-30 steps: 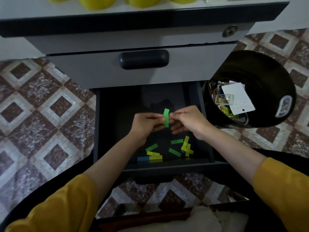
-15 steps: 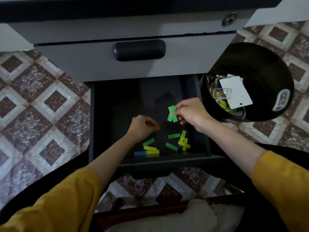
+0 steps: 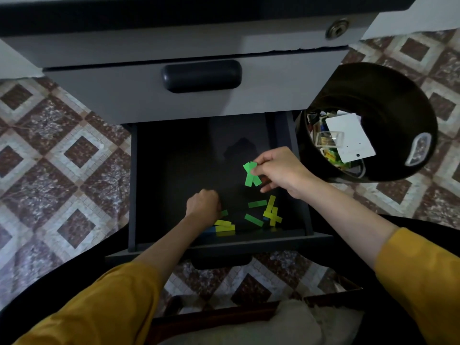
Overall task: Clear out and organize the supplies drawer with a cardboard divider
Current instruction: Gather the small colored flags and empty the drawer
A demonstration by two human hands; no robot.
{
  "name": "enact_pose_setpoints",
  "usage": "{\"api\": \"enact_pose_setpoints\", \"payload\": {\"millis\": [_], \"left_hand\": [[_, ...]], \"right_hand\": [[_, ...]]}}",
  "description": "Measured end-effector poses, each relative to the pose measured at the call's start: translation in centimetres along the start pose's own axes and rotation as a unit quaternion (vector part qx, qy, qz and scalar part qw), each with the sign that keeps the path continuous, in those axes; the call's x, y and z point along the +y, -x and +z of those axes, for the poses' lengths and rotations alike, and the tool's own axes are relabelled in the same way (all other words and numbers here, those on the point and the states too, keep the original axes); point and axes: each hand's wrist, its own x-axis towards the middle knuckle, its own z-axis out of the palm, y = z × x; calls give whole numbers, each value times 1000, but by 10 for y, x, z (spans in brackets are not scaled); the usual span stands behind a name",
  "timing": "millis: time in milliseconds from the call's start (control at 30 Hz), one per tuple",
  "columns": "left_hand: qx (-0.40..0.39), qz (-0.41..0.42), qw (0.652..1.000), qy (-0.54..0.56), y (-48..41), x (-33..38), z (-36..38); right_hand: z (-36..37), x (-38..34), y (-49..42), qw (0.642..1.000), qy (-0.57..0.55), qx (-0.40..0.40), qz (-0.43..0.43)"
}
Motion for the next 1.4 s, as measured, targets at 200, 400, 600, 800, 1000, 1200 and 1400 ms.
{"api": "enact_pose_setpoints", "payload": {"millis": [200, 400, 600, 800, 1000, 1200, 1400], "left_hand": [[-9, 3, 1000, 8, 0, 2, -2], [12, -23, 943, 333, 1, 21, -36], [-5, -51, 815, 577, 21, 29, -63], [-26, -47, 771, 635, 31, 31, -80], [-2, -14, 780, 626, 30, 28, -87], [-24, -12, 776, 630, 31, 34, -80], [3, -36, 741, 671, 31, 37, -81]], "right_hand": [[3, 0, 0, 999, 37, -14, -5], [4, -1, -3, 998, 60, -6, -23], [3, 0, -3, 998, 22, 39, -52], [-3, -8, 0, 992, -36, 89, -78], [-7, -11, 2, 991, -57, 97, -76], [-2, -13, 7, 991, -121, 32, -43], [-3, -13, 10, 980, -199, -3, -32]]}}
